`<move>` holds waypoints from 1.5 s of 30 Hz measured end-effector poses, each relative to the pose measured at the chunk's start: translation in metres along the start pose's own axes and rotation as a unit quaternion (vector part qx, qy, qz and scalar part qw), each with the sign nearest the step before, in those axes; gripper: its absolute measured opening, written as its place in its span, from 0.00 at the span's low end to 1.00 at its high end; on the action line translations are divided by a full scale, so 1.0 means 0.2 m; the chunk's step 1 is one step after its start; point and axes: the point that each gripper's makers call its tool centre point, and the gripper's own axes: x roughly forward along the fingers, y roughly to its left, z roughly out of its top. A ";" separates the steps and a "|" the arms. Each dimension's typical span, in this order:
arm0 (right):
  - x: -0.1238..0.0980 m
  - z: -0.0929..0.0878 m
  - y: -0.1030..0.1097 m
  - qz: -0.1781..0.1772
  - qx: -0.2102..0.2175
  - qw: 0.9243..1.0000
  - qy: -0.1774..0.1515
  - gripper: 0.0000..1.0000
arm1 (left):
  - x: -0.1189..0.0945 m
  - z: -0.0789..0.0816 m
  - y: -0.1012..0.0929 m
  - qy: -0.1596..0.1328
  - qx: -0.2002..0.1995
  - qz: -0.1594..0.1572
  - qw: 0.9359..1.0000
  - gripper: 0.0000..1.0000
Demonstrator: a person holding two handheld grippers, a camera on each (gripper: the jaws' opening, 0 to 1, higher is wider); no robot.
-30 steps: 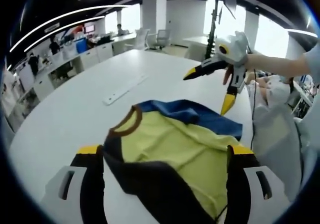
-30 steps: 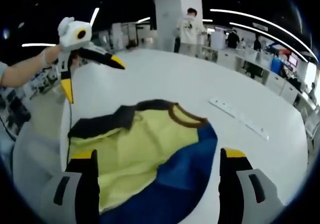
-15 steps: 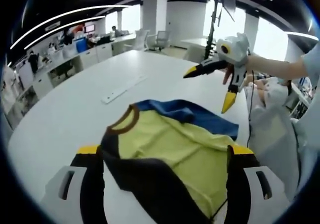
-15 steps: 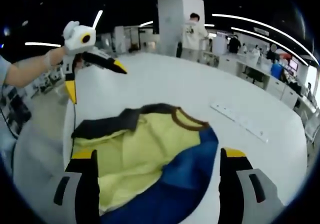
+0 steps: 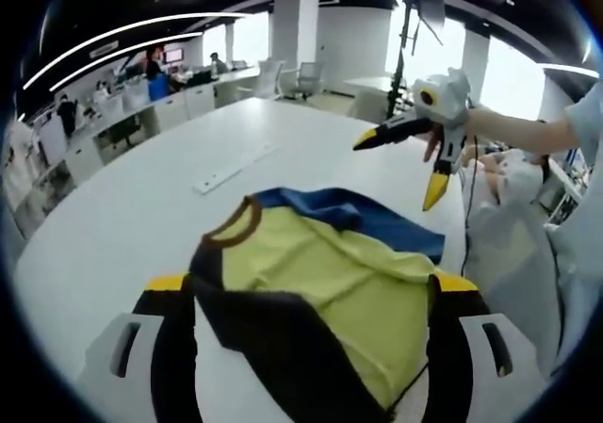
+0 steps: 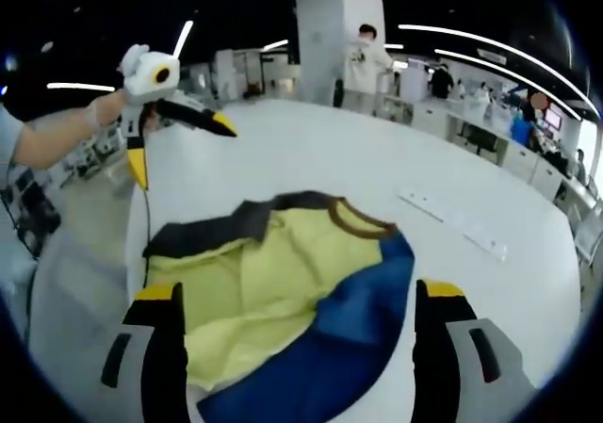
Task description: Fold the garment on the visible template until the final outline fits inside the template.
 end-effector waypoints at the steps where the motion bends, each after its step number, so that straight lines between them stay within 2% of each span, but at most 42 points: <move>1: -0.01 0.00 0.00 -0.001 0.000 1.000 -0.003 1.00 | 0.00 0.00 0.00 0.000 0.002 0.000 1.000 1.00; 10: -0.05 0.01 0.05 -0.001 -0.003 1.000 -0.012 1.00 | -0.02 0.03 -0.07 -0.019 0.000 -0.007 1.000 1.00; 26: -0.13 0.00 0.11 -0.003 0.000 1.000 -0.023 1.00 | -0.08 0.00 -0.16 -0.018 0.008 -0.001 1.000 1.00; 30: -0.14 -0.01 0.13 -0.002 -0.001 1.000 -0.022 1.00 | -0.09 0.00 -0.25 -0.016 0.012 -0.003 1.000 1.00; 38: -0.16 -0.02 0.16 -0.003 -0.001 1.000 -0.025 1.00 | -0.14 0.00 -0.30 -0.024 0.014 0.003 1.000 1.00; 42: -0.18 -0.01 0.17 -0.004 0.003 0.999 -0.032 1.00 | -0.16 0.02 -0.37 -0.031 0.017 0.004 0.999 1.00; 45: -0.19 0.00 0.18 -0.001 0.013 0.999 -0.040 1.00 | -0.16 0.00 -0.34 -0.031 0.016 0.004 0.999 1.00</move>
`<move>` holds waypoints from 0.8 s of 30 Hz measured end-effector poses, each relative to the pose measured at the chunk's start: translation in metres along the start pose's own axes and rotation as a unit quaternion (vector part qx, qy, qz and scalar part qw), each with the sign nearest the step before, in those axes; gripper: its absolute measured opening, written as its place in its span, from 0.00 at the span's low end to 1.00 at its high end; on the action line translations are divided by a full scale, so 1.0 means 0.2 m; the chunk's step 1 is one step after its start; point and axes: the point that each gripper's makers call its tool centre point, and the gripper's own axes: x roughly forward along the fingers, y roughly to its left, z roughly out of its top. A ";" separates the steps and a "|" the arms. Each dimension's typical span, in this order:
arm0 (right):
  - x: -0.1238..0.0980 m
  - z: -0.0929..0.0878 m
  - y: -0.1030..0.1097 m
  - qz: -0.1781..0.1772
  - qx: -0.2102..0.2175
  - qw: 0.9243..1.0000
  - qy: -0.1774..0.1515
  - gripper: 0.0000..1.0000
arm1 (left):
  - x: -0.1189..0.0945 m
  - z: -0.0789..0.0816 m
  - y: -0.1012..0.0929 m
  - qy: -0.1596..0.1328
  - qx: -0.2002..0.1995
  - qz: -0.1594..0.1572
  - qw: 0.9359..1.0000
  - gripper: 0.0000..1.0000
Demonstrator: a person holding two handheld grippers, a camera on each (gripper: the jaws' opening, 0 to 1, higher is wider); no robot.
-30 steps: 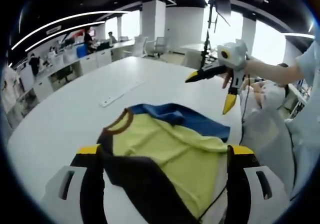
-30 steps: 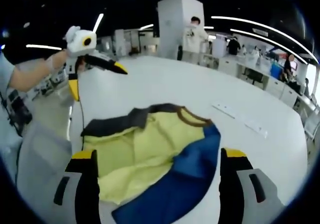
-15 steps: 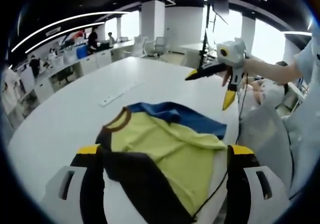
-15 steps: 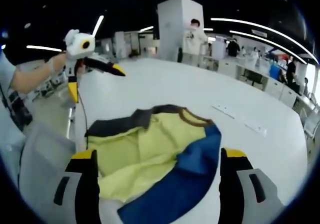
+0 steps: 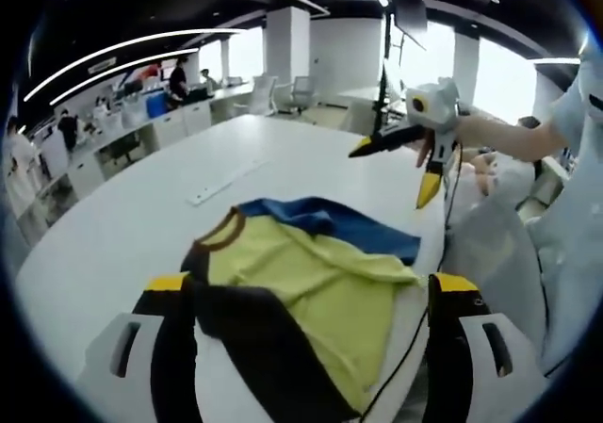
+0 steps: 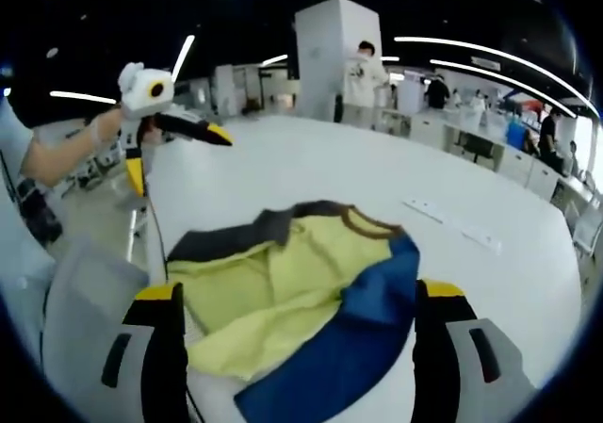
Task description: Fold the garment on the visible template until the final outline fits inside the template.
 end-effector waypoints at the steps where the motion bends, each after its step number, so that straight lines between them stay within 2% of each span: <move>1: 0.00 0.00 0.01 0.002 0.001 1.000 -0.001 1.00 | 0.00 -0.01 0.00 0.001 -0.001 0.000 1.000 1.00; 6: -0.03 -0.02 0.02 -0.001 -0.003 1.000 0.002 1.00 | -0.04 -0.03 0.03 -0.006 -0.009 0.006 1.000 1.00; 11: -0.07 -0.03 0.01 -0.011 -0.020 1.000 0.009 1.00 | -0.08 -0.06 0.04 0.002 -0.005 0.018 1.000 1.00; 14: -0.08 -0.04 0.03 -0.014 -0.028 0.999 0.013 1.00 | -0.08 -0.07 0.05 0.001 -0.015 0.019 1.000 1.00; 21: -0.08 -0.11 0.08 -0.009 -0.024 0.999 0.021 1.00 | -0.07 -0.10 0.02 0.001 -0.016 0.018 1.000 1.00; 24: -0.09 -0.13 0.09 -0.010 -0.019 1.000 0.018 1.00 | -0.08 -0.14 0.01 0.011 -0.015 0.017 1.000 1.00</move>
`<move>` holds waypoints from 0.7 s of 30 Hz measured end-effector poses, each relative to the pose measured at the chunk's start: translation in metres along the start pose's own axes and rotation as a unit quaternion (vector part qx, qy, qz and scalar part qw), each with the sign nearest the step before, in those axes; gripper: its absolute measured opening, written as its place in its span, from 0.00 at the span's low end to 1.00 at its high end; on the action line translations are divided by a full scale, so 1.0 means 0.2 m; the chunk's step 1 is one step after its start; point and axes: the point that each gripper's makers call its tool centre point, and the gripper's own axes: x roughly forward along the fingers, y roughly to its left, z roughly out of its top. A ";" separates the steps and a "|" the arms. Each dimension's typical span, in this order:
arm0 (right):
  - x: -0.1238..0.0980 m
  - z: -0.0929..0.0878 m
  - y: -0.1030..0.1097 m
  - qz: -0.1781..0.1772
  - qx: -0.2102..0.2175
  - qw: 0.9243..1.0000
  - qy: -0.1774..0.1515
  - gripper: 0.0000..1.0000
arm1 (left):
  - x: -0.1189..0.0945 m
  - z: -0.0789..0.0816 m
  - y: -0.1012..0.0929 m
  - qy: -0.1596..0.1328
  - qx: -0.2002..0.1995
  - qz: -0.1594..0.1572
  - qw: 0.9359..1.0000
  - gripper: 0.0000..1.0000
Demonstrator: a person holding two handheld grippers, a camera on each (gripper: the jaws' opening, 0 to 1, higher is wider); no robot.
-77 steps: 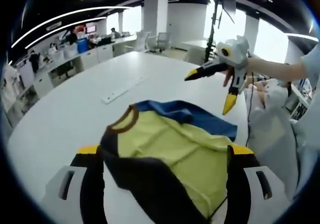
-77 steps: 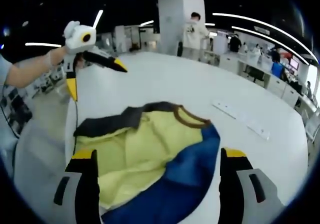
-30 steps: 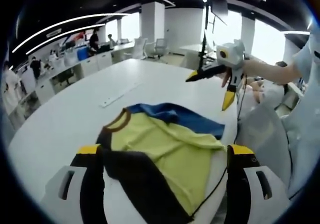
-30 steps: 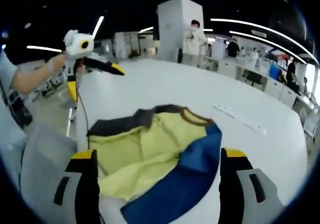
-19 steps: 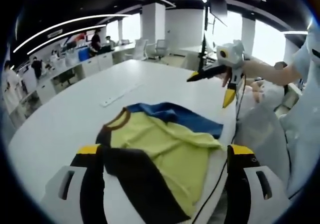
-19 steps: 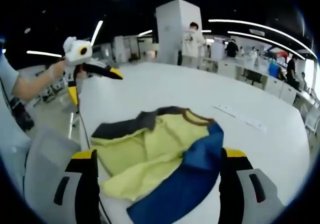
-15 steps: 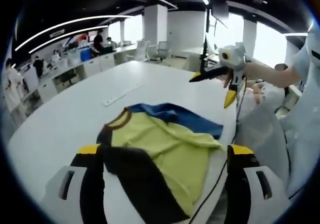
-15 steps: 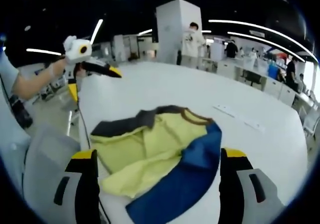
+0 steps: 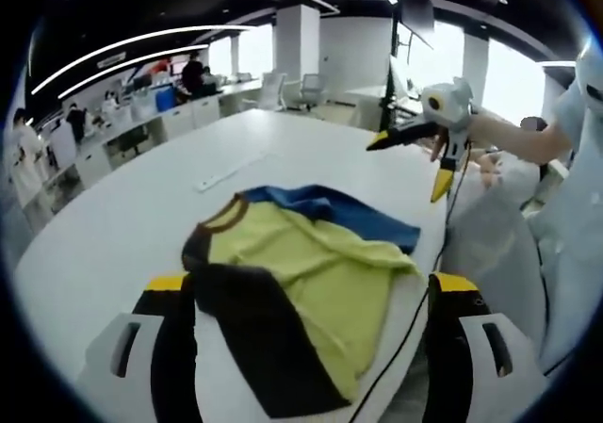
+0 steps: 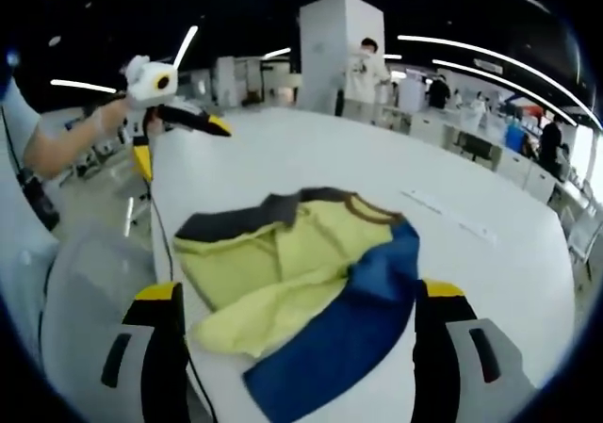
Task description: Fold the garment on the visible template until the final outline fits inside the template.
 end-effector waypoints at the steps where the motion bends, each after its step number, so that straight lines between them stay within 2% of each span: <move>1: 0.00 0.00 0.00 -0.002 0.001 1.000 -0.001 1.00 | 0.00 -0.01 0.00 -0.002 0.001 0.000 1.000 1.00; 8: -0.02 -0.01 0.02 -0.009 -0.006 1.000 -0.004 1.00 | -0.02 -0.01 0.00 -0.023 -0.010 0.010 1.000 1.00; 13: -0.02 -0.06 0.02 -0.010 -0.005 1.000 0.008 1.00 | -0.02 -0.02 -0.02 -0.011 0.003 0.012 1.000 1.00; 17: -0.02 -0.10 0.02 -0.017 0.007 1.000 0.005 1.00 | -0.03 -0.01 -0.03 -0.020 -0.004 0.010 1.000 1.00; 21: -0.03 -0.18 0.02 -0.022 0.019 0.999 0.018 1.00 | -0.04 -0.02 -0.04 -0.025 -0.009 0.014 1.000 1.00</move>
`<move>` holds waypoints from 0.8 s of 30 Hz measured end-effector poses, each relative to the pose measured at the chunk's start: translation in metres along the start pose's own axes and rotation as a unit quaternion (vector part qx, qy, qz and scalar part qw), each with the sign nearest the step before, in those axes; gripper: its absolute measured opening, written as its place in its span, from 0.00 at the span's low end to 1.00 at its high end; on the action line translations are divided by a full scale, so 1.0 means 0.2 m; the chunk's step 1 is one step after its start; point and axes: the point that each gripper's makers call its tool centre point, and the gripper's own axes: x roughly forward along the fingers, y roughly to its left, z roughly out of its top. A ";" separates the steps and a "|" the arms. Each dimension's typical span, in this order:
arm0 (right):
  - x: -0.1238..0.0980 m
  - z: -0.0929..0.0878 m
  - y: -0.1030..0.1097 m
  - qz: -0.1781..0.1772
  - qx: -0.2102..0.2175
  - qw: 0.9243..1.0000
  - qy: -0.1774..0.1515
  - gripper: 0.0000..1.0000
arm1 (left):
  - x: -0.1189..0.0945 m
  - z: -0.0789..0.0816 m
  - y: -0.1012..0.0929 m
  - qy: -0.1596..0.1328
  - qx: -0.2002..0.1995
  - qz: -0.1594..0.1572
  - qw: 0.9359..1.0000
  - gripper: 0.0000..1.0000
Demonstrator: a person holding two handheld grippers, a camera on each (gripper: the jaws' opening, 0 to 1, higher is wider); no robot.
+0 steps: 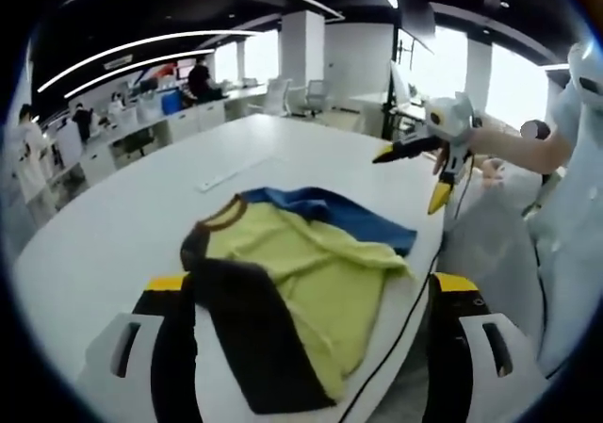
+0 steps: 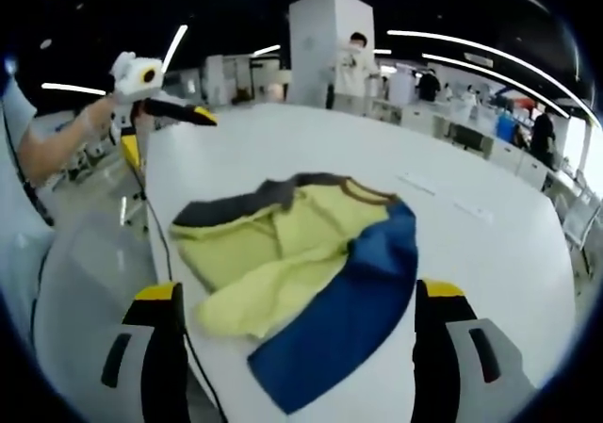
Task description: Fold the garment on the visible template until the final outline fits inside the template.
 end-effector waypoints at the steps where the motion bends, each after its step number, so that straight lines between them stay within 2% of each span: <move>1: 0.00 -0.02 0.00 0.000 0.005 1.000 0.002 1.00 | 0.00 0.00 -0.01 -0.001 -0.001 0.000 1.000 1.00; 6: -0.01 -0.11 0.00 -0.008 0.006 1.000 0.020 1.00 | -0.01 0.00 -0.02 -0.003 -0.001 0.001 1.000 1.00; 15: -0.01 -0.18 0.03 -0.014 0.004 0.999 0.035 1.00 | -0.03 0.01 -0.08 -0.022 -0.008 -0.003 1.000 1.00; 17: -0.01 -0.19 0.04 -0.011 0.010 0.999 0.041 1.00 | -0.03 -0.01 -0.09 -0.017 -0.006 0.000 1.000 1.00; 21: -0.02 -0.22 0.02 -0.020 0.012 0.999 0.038 1.00 | -0.05 0.00 -0.10 -0.027 -0.015 -0.002 1.000 1.00; 24: -0.02 -0.26 0.01 -0.023 0.017 0.998 0.050 1.00 | -0.05 -0.01 -0.10 -0.028 -0.014 0.003 1.000 1.00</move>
